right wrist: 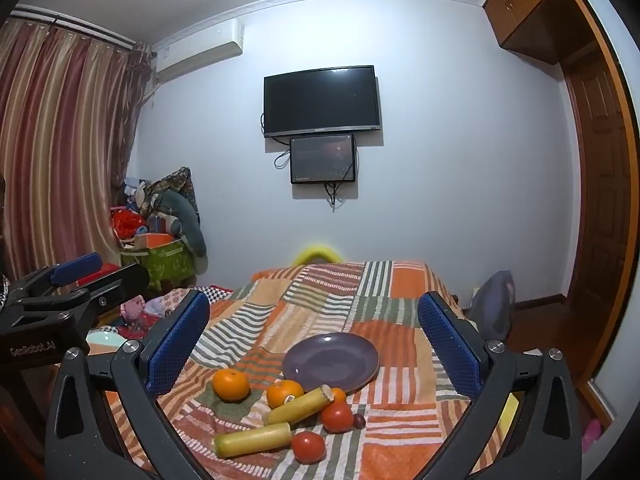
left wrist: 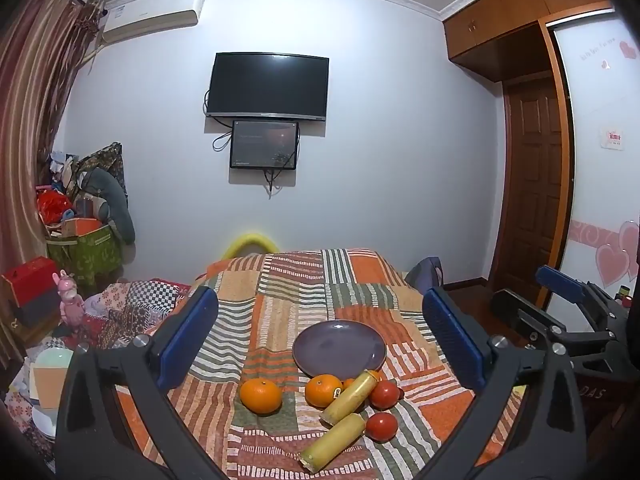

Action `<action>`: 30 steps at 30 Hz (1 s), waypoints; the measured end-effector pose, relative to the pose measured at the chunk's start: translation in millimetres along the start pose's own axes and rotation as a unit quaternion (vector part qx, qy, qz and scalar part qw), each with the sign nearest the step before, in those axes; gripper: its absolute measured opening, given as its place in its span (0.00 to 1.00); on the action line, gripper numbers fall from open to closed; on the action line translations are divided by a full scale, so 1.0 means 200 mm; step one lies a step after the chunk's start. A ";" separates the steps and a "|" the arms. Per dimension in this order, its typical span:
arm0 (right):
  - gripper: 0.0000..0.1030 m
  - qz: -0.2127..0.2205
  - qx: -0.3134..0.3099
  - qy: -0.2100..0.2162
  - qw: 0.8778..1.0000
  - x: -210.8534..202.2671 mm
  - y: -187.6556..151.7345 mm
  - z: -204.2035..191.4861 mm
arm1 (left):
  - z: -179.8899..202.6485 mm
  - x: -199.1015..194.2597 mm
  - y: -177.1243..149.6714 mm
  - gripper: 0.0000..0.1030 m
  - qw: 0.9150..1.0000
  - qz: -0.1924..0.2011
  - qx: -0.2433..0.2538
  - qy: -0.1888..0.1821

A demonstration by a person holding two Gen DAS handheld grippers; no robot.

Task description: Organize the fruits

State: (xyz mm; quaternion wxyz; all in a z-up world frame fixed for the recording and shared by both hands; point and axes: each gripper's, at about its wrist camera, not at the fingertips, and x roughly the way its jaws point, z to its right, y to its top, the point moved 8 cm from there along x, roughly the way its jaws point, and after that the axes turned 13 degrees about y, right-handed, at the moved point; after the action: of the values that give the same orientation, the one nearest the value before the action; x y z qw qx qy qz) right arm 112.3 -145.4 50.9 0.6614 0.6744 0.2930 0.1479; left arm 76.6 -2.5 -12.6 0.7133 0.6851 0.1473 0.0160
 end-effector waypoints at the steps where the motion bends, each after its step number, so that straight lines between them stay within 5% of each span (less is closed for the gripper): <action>1: 1.00 0.001 0.000 0.000 1.000 0.00 0.00 0.00 | 0.00 0.00 0.00 1.00 1.000 0.000 -0.001 0.000; 30: 1.00 0.004 -0.006 -0.001 1.000 -0.01 0.00 -0.01 | -0.01 -0.01 0.00 1.00 1.000 0.004 -0.003 -0.001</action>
State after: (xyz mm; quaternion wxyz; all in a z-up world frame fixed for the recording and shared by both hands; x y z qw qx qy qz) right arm 110.3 -145.6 51.5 0.6650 0.6717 0.2891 0.1518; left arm 73.6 -1.3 -11.9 0.7154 0.6835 0.1441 0.0187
